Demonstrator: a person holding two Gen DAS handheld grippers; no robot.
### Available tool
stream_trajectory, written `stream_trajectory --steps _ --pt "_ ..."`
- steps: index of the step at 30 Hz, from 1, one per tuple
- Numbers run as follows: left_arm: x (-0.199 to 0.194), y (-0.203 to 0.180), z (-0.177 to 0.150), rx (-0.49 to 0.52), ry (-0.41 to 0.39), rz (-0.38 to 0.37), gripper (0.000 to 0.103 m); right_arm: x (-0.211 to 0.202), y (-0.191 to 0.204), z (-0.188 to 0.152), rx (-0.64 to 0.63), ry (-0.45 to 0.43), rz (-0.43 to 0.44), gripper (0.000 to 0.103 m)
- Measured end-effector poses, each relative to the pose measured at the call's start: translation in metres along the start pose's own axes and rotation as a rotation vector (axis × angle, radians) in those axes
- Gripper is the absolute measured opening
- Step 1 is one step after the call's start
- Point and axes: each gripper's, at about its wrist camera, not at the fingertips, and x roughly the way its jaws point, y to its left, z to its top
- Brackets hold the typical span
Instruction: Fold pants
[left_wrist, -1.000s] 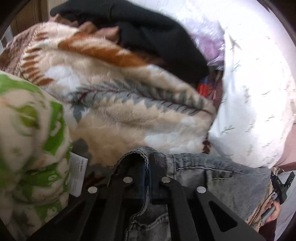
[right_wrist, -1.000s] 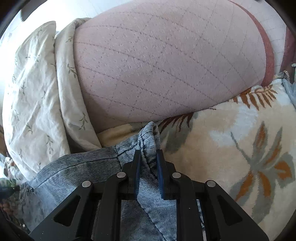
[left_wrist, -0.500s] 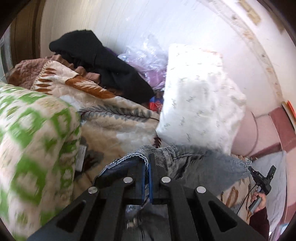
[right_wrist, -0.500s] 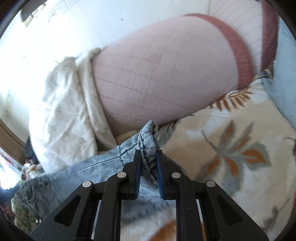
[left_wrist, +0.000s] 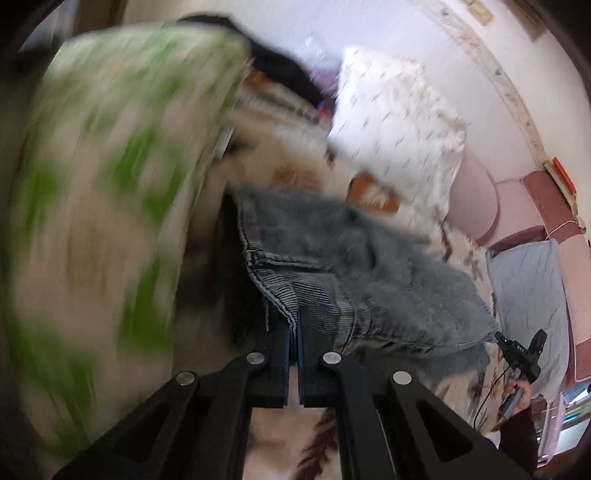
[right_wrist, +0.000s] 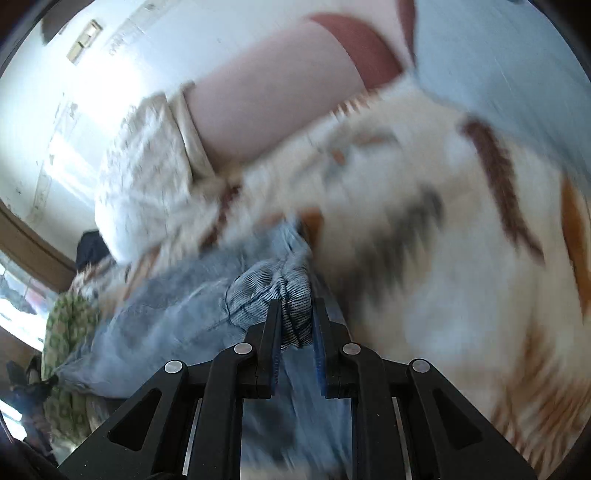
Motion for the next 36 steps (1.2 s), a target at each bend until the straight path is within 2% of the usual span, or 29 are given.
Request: stream_trajectory --steps 4,9,12,13,14,16,19,21,25,28,31,34,36 --pt "0.003 0.000 -0.028 0.047 -0.016 0.065 0.004 -0.014 -0.010 -0.044 0.006 0.026 0.007 0.014" --pt "0.006 -0.006 -0.032 0.057 -0.013 0.110 0.005 -0.036 -0.010 -0.069 -0.018 0.020 0.016 0.015" --pt "0.007 -0.007 -0.030 0.056 -0.009 0.156 0.009 -0.035 -0.019 -0.075 -0.012 0.055 -0.023 0.029" --pt "0.004 -0.007 -0.031 0.057 -0.013 0.169 0.009 -0.034 -0.024 -0.076 0.014 0.071 -0.038 0.042" --pt "-0.003 -0.011 -0.031 0.062 -0.024 0.190 0.011 -0.035 -0.032 -0.075 0.065 0.080 -0.027 0.046" --pt "-0.022 -0.020 -0.032 0.084 -0.079 0.229 0.013 -0.045 -0.041 -0.071 0.122 0.050 0.046 0.046" --pt "-0.052 -0.045 -0.035 0.149 -0.177 0.272 0.013 -0.068 -0.040 -0.061 0.125 -0.073 0.091 0.059" --pt "-0.060 -0.071 -0.037 0.199 -0.213 0.229 0.013 -0.073 -0.038 -0.052 0.134 -0.111 0.122 0.060" --pt "-0.038 -0.138 -0.045 0.295 -0.187 0.072 0.013 -0.060 -0.031 -0.023 0.181 -0.120 0.195 0.061" --pt "0.006 -0.183 -0.054 0.324 -0.129 -0.024 0.013 -0.034 -0.017 0.004 0.197 -0.075 0.219 0.063" --pt "0.054 -0.208 -0.068 0.316 -0.022 -0.099 0.013 -0.005 -0.007 0.025 0.203 0.000 0.223 0.063" --pt "0.091 -0.220 -0.084 0.336 0.067 -0.123 0.013 0.018 -0.001 0.034 0.178 0.023 0.180 0.063" --pt "0.112 -0.224 -0.093 0.360 0.112 -0.109 0.013 0.028 0.000 0.034 0.164 0.050 0.203 0.055"
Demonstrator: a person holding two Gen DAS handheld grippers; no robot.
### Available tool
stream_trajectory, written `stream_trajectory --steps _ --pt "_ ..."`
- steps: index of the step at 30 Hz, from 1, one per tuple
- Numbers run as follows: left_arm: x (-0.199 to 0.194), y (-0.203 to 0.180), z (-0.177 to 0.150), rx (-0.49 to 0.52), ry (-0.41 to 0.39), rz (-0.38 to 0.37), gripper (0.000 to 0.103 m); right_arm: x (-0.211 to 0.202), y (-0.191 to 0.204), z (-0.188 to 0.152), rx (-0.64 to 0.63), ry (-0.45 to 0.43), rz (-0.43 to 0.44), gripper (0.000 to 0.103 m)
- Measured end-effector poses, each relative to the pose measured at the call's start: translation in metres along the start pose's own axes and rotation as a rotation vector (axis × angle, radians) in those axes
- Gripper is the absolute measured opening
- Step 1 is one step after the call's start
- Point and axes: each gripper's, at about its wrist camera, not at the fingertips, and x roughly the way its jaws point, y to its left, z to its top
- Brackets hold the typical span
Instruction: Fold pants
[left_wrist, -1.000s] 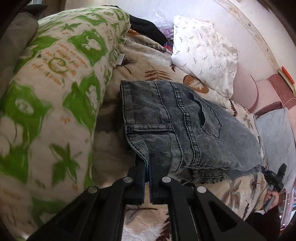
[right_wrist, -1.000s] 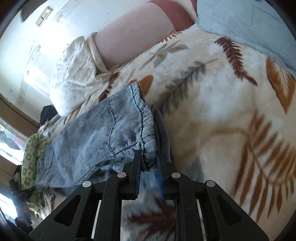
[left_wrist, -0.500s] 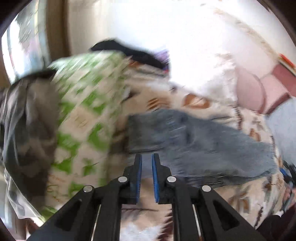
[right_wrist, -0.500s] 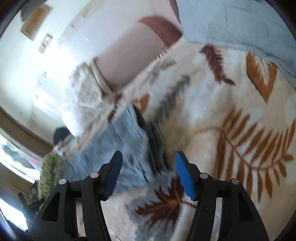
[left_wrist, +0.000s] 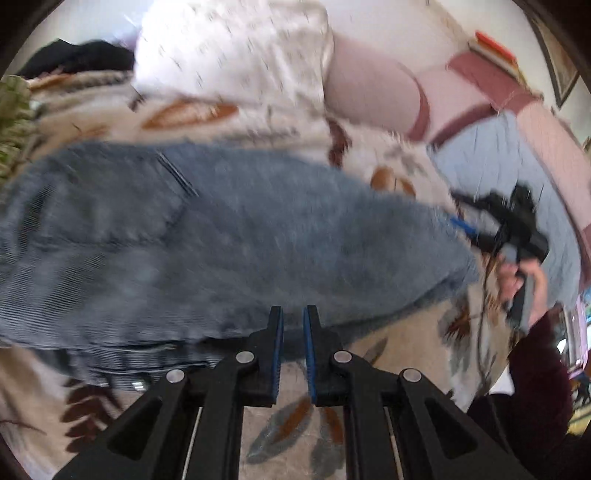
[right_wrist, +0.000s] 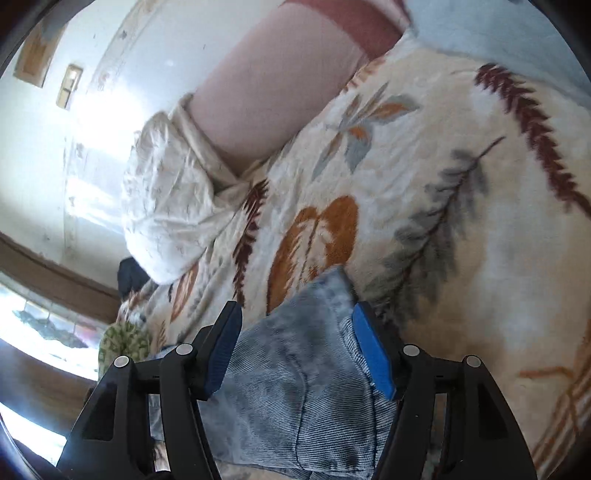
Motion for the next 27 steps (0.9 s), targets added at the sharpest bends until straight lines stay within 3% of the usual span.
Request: stream_trajectory --steps 2,4,9,10,12,13,14,15,17,20,24,27 --pt "0.018 0.004 -0.005 -0.010 0.054 0.028 0.013 0.007 0.002 -0.002 -0.029 0.017 -0.008 0.013" --pt "0.029 0.018 -0.015 -0.062 0.101 0.011 0.013 0.003 0.007 -0.004 -0.071 -0.023 -0.056 0.011" --pt "0.018 0.029 -0.035 -0.074 0.074 -0.018 0.013 -0.053 0.021 -0.005 -0.101 -0.233 0.058 0.010" --pt "0.012 0.026 -0.034 -0.064 0.057 -0.024 0.013 -0.063 0.023 -0.007 -0.110 -0.255 0.074 0.010" --pt "-0.001 0.018 -0.032 -0.031 0.002 -0.022 0.013 -0.061 0.018 -0.010 -0.097 -0.166 0.082 0.012" --pt "-0.008 0.012 -0.026 -0.009 -0.036 -0.009 0.013 -0.057 0.012 -0.017 -0.081 -0.090 0.045 0.021" --pt "-0.015 0.009 -0.023 0.013 -0.074 0.004 0.015 -0.055 0.009 -0.022 -0.082 -0.066 0.001 0.036" --pt "-0.021 0.003 -0.019 0.040 -0.121 0.028 0.020 -0.055 0.006 -0.028 -0.094 -0.047 -0.046 0.041" --pt "-0.025 -0.008 -0.007 0.081 -0.190 0.072 0.043 -0.060 -0.002 -0.037 -0.105 -0.002 -0.082 0.056" --pt "-0.021 -0.021 -0.001 0.152 -0.248 0.094 0.071 -0.080 -0.018 -0.052 -0.056 -0.027 -0.046 0.061" --pt "-0.004 -0.033 0.002 0.213 -0.256 0.101 0.074 -0.087 -0.033 -0.059 0.021 -0.034 0.000 0.063" --pt "0.016 -0.039 0.005 0.244 -0.190 0.148 0.079 -0.075 -0.031 -0.057 0.035 -0.027 0.005 0.063"
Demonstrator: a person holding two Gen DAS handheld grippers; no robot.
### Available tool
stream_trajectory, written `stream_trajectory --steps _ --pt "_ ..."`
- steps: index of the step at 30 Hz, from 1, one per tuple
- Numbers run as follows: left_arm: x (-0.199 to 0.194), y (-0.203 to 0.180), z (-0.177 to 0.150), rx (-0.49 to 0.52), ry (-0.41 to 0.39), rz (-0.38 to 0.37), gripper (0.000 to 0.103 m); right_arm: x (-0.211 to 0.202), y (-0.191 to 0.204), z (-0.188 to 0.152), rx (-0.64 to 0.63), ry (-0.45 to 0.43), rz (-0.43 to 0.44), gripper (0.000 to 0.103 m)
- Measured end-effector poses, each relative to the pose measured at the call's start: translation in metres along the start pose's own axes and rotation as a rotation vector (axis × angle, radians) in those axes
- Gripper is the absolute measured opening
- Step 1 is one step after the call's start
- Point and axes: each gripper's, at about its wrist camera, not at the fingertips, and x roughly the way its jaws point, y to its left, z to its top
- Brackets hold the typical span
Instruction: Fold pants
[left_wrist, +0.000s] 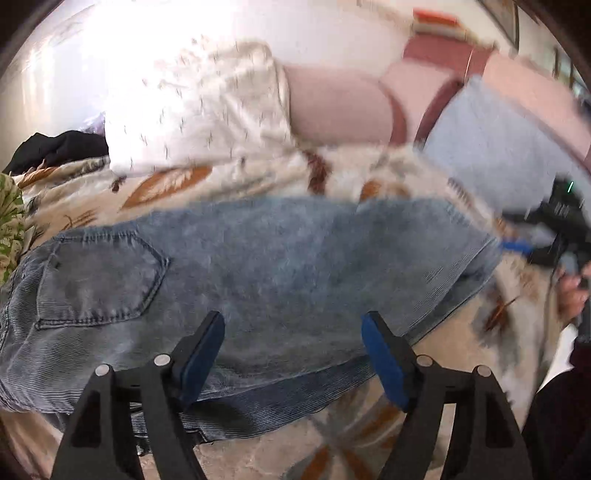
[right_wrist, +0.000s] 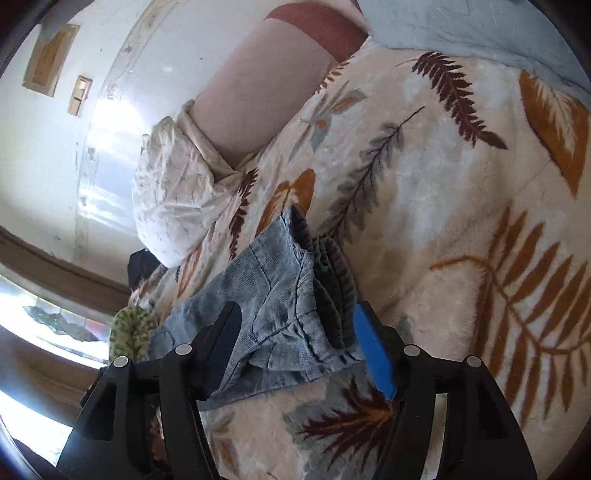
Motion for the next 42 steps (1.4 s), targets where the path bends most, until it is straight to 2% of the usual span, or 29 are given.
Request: stream_trajectory --steps 2,3,5,6,7,8,9,10,12,16,18,19,20,22,23,24,27,30,31,33,34,35,37,38,40,41,42 --pt "0.016 0.003 -0.003 -0.015 0.073 -0.027 0.079 0.011 0.008 0.004 -0.038 -0.003 -0.012 0.063" --pt "0.026 0.006 -0.006 -0.024 0.131 -0.018 0.078 0.017 0.012 0.005 -0.053 -0.007 -0.021 0.063" --pt "0.041 0.007 -0.014 -0.021 0.217 0.020 0.068 0.033 0.017 0.010 -0.081 0.003 -0.026 0.062" --pt "0.040 0.007 -0.017 -0.003 0.200 0.027 0.068 0.041 0.020 0.011 -0.094 0.025 -0.012 0.057" --pt "0.037 0.006 -0.019 0.013 0.181 0.024 0.067 0.053 0.025 0.010 -0.129 0.083 0.003 0.037" --pt "0.035 0.006 -0.021 0.021 0.183 0.026 0.064 0.058 0.031 0.009 -0.161 0.100 -0.030 0.015" --pt "0.034 0.007 -0.021 0.026 0.182 0.028 0.063 0.059 0.039 0.007 -0.204 0.094 -0.083 0.016" --pt "0.033 0.008 -0.022 0.028 0.182 0.026 0.061 0.054 0.053 0.005 -0.253 0.067 -0.105 0.016" --pt "0.033 0.009 -0.022 0.022 0.180 0.029 0.057 0.035 0.079 0.004 -0.315 -0.015 -0.024 0.016" --pt "0.029 0.010 -0.023 0.026 0.174 0.026 0.055 -0.027 0.134 -0.009 -0.532 -0.333 0.138 0.011" --pt "0.030 0.007 -0.025 0.035 0.171 0.031 0.055 -0.033 0.135 -0.014 -0.599 -0.383 0.102 0.011" --pt "0.030 0.006 -0.025 0.035 0.170 0.031 0.055 -0.026 0.129 -0.013 -0.615 -0.362 0.070 0.011" --pt "0.029 0.006 -0.025 0.036 0.170 0.030 0.055 -0.014 0.114 -0.011 -0.614 -0.321 -0.004 0.011" --pt "0.028 0.005 -0.027 0.048 0.171 0.026 0.055 0.016 0.076 -0.003 -0.546 -0.167 -0.171 0.011" --pt "0.026 0.005 -0.028 0.057 0.170 0.023 0.055 0.027 0.057 -0.001 -0.497 -0.082 -0.217 0.012" --pt "0.026 0.005 -0.029 0.065 0.169 0.019 0.055 0.028 0.044 -0.001 -0.459 -0.057 -0.249 0.014" --pt "0.023 0.005 -0.031 0.081 0.165 0.013 0.055 0.006 0.032 0.001 -0.392 -0.095 -0.199 0.014" --pt "0.021 0.007 -0.030 0.064 0.164 0.004 0.055 -0.022 0.044 -0.003 -0.360 -0.185 -0.073 0.022" --pt "0.021 0.008 -0.030 0.055 0.166 -0.001 0.055 -0.023 0.053 -0.005 -0.371 -0.193 -0.037 0.029" --pt "0.021 0.009 -0.028 0.044 0.173 -0.008 0.055 -0.014 0.074 -0.016 -0.413 -0.151 0.025 0.033" --pt "0.022 0.009 -0.028 0.042 0.176 -0.007 0.055 0.001 0.083 -0.023 -0.438 -0.096 0.029 0.034" --pt "0.022 0.009 -0.028 0.041 0.177 -0.006 0.055 0.014 0.088 -0.029 -0.465 -0.064 0.009 0.034" --pt "0.022 0.009 -0.029 0.043 0.174 -0.003 0.055 0.047 0.098 -0.046 -0.561 0.004 -0.107 0.034" --pt "0.021 0.009 -0.029 0.041 0.173 -0.004 0.055 0.064 0.098 -0.056 -0.604 0.065 -0.163 0.034" --pt "0.019 0.011 -0.028 0.021 0.178 -0.018 0.055 0.097 0.080 -0.074 -0.627 0.257 -0.272 0.030" --pt "0.016 0.013 -0.026 -0.003 0.179 -0.031 0.055 0.104 0.069 -0.079 -0.617 0.310 -0.287 0.028" --pt "0.013 0.017 -0.023 -0.042 0.179 -0.054 0.055 0.099 0.065 -0.079 -0.623 0.295 -0.259 0.028"
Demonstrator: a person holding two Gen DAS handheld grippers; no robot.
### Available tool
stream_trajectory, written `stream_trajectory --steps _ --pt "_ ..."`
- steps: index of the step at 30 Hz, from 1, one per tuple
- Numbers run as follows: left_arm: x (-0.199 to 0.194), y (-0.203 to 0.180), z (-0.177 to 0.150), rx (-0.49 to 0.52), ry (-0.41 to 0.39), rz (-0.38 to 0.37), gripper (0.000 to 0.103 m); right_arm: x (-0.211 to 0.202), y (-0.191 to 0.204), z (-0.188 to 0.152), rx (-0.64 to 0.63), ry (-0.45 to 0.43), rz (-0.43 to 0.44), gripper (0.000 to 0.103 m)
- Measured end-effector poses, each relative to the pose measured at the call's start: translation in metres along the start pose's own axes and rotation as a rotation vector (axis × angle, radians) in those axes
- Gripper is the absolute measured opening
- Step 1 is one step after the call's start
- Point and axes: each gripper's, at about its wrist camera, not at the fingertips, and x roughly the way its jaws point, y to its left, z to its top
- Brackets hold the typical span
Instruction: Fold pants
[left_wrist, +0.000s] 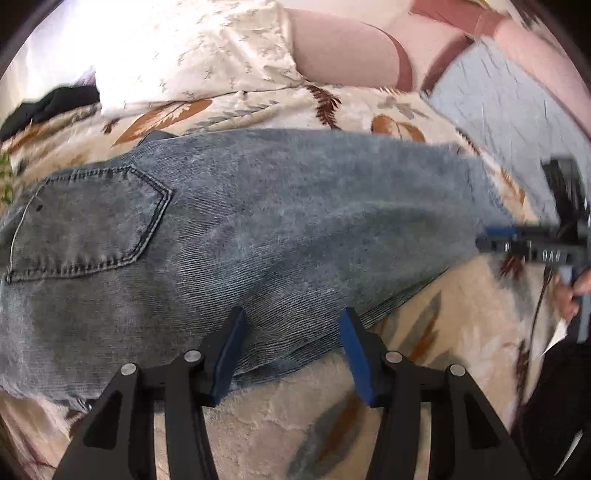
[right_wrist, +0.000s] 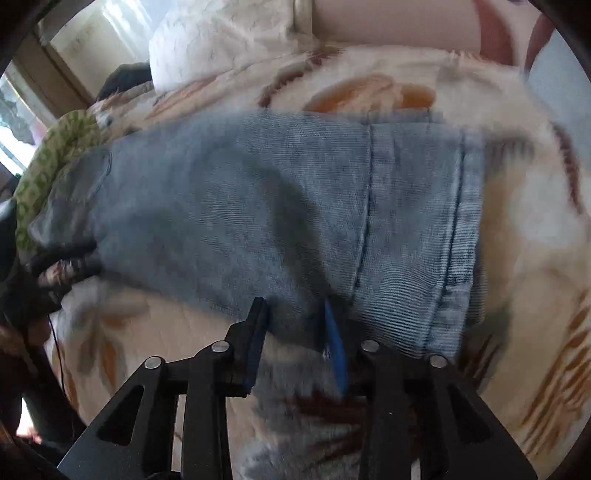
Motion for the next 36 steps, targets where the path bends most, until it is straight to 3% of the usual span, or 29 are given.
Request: stream_trajectory --steps 3,8,12,14,16,18,21,26,29,33,36 --pt "-0.015 0.002 0.011 -0.097 -0.030 -0.127 0.053 -0.006 -0.021 -0.004 0.097 0.045 0.118 0.028" --pt "-0.009 -0.031 0.033 -0.067 -0.079 -0.134 0.053 -0.018 -0.028 -0.010 0.132 0.070 0.181 0.031" --pt "0.021 -0.056 0.041 -0.063 -0.050 -0.152 0.053 -0.063 -0.035 0.004 0.149 -0.104 0.196 0.044" --pt "0.032 -0.068 0.040 -0.034 -0.032 -0.144 0.053 -0.084 -0.053 0.015 0.230 -0.214 0.197 0.069" --pt "0.040 -0.077 0.037 -0.006 -0.015 -0.149 0.053 -0.095 -0.078 0.026 0.330 -0.280 0.191 0.076" --pt "0.049 -0.085 0.034 0.031 0.004 -0.124 0.053 -0.086 -0.111 0.038 0.474 -0.277 0.222 0.076" --pt "0.054 -0.090 0.027 0.101 -0.003 -0.086 0.053 -0.053 -0.148 0.046 0.617 -0.203 0.371 0.072" --pt "0.054 -0.093 0.025 0.132 -0.010 -0.071 0.055 -0.005 -0.155 0.051 0.678 -0.078 0.528 0.051" --pt "0.053 -0.090 0.025 0.113 -0.017 -0.089 0.056 0.010 -0.150 0.058 0.687 -0.039 0.559 0.051" --pt "0.055 -0.092 0.026 0.120 -0.019 -0.078 0.056 0.031 -0.155 0.060 0.776 -0.067 0.577 0.045" --pt "0.056 -0.095 0.025 0.123 -0.021 -0.069 0.058 0.018 -0.149 0.070 0.724 -0.184 0.557 0.036"
